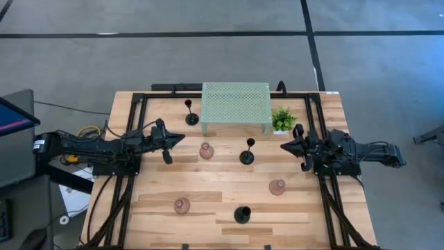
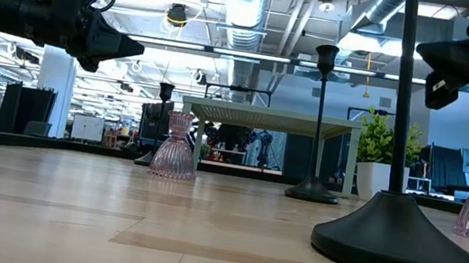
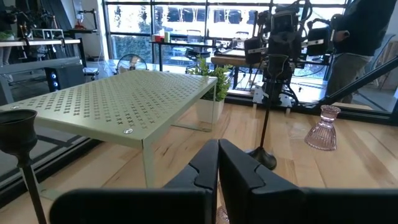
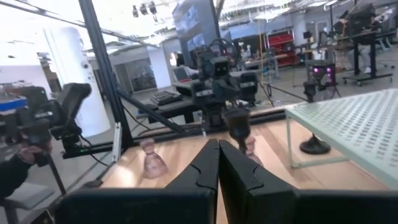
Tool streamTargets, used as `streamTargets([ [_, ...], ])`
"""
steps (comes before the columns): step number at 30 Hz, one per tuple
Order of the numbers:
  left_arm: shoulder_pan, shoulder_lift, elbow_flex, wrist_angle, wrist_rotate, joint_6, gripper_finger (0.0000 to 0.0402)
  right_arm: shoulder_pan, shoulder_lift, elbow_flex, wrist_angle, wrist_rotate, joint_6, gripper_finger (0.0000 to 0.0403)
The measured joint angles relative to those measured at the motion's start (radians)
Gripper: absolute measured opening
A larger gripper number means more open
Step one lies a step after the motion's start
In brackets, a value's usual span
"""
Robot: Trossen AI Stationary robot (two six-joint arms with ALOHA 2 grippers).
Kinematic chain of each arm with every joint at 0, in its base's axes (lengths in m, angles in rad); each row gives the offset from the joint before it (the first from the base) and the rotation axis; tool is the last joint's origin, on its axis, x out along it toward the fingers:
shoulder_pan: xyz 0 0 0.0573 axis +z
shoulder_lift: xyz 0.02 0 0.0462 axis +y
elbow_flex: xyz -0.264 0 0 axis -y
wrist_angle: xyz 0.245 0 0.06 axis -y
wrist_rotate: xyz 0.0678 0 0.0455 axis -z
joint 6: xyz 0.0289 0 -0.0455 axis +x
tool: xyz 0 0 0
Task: Pick & Place candle stick holders
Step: Put the bottom black candle holder on the shelf
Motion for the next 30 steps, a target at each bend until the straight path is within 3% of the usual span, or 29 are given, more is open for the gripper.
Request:
streamTargets([
  [7,0.0,0.0,0.0,0.0,0.0,0.0,0.0012,0.077,0.0,0.0,0.006,0.131,-0.001,0.0],
  [19,0.0,0.0,0.0,0.0,0.0,0.0,0.0012,0.169,0.028,0.0,0.05,0.201,-0.012,0.0],
  [30,0.0,0.0,0.0,0.0,-0.001,0.0,0.0012,0.182,0.08,0.0,0.073,0.235,-0.038,0.0],
])
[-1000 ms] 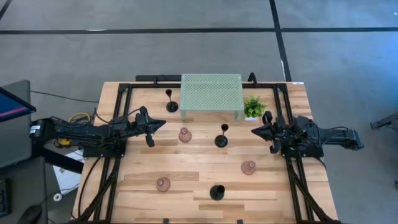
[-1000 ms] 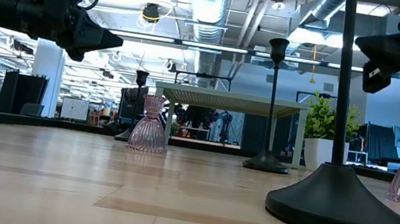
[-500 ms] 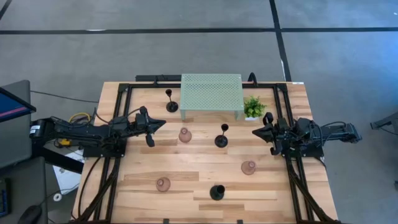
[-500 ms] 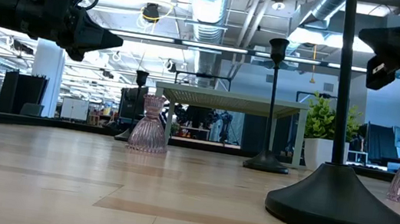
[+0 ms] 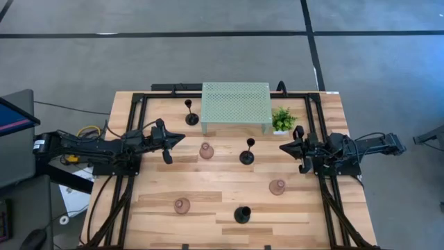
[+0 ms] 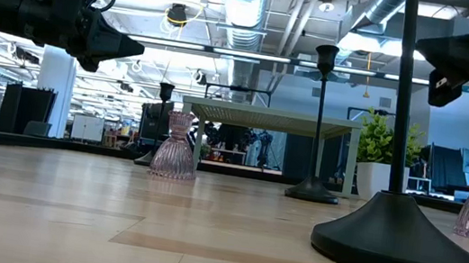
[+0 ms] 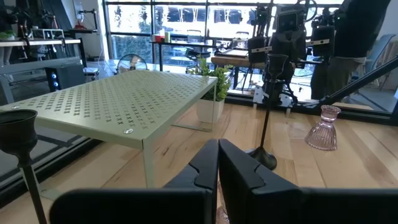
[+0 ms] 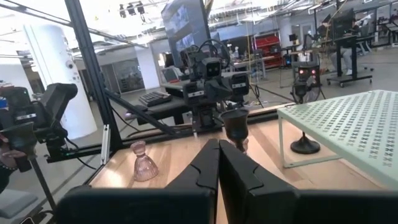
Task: Pick & Place candle stick holders
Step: Put the bottom black candle holder on the shelf
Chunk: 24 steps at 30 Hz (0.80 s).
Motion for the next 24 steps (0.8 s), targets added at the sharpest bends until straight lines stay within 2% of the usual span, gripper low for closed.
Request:
streamTargets([
  [11,0.0,0.0,0.0,0.0,-0.004,0.0,0.0012,0.0,0.0,0.0,-0.003,-0.003,0.0,0.0],
  [18,0.0,0.003,0.0,-0.008,-0.146,0.0,0.0012,-0.001,0.0,0.0,-0.012,-0.003,-0.046,0.0],
  [24,0.0,0.008,0.0,-0.007,-0.121,0.0,0.0012,0.006,0.0,0.0,-0.011,-0.003,0.008,0.0],
])
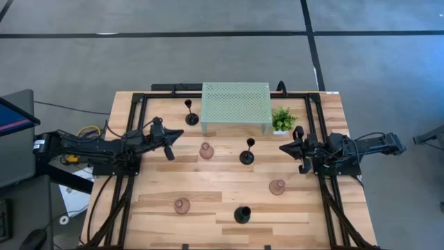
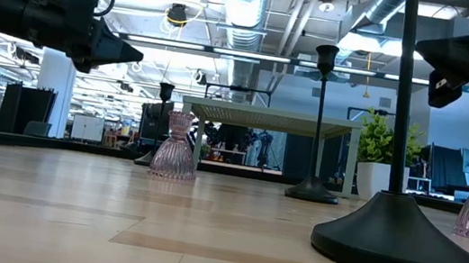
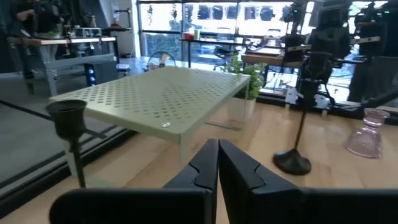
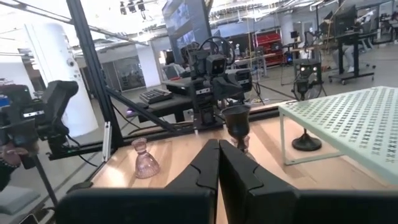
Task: Pick & Place candle stick holders
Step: Put the bottom black candle holder on the shelf
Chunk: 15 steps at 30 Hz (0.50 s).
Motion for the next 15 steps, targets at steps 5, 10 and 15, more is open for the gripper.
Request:
streamTargets([
  [5,0.0,0.0,0.0,0.001,0.031,0.0,0.0012,0.007,0.0,0.0,0.001,0.001,-0.005,0.0],
  [10,0.0,0.0,0.0,0.001,0.011,0.0,0.0012,0.007,0.0,0.0,0.009,0.002,-0.006,0.0],
  [15,0.0,0.013,0.0,0.001,-0.053,0.0,0.0012,0.007,0.0,0.0,0.009,0.003,-0.007,0.0],
])
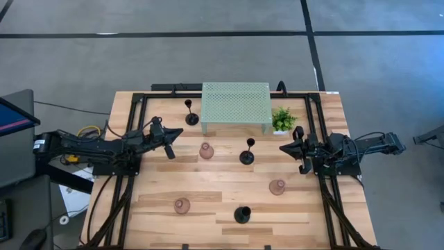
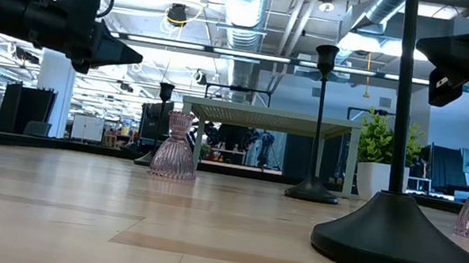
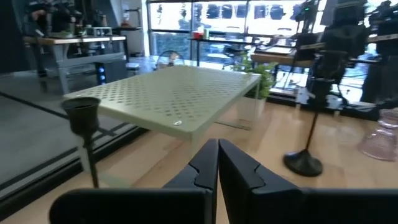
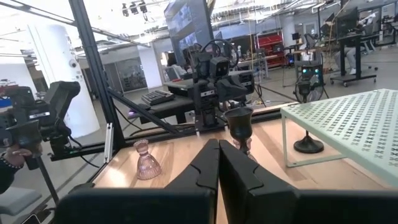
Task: Pick & Place candle stick holders
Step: Put the bottom black candle holder on the shelf
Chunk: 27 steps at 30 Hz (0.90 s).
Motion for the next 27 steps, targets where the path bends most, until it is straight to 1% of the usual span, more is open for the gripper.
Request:
streamTargets([
  [11,0.0,0.07,0.0,0.0,-0.002,0.0,0.0012,0.0,0.0,0.0,-0.004,0.0,-0.024,0.0],
  [18,0.0,0.086,0.0,0.0,-0.002,0.0,0.0012,0.0,0.0,0.0,-0.003,0.0,-0.022,0.0],
  [23,0.0,0.086,0.0,0.0,-0.002,-0.005,0.0012,0.012,0.0,0.0,-0.003,0.0,0.056,0.0],
  [25,0.0,0.086,0.0,0.0,0.003,-0.025,0.0012,0.028,0.015,0.0,0.009,0.001,0.063,0.0],
  [27,0.0,0.086,0.0,0.011,0.04,-0.055,0.0012,0.049,0.049,0.0,0.033,0.015,0.063,0.0],
])
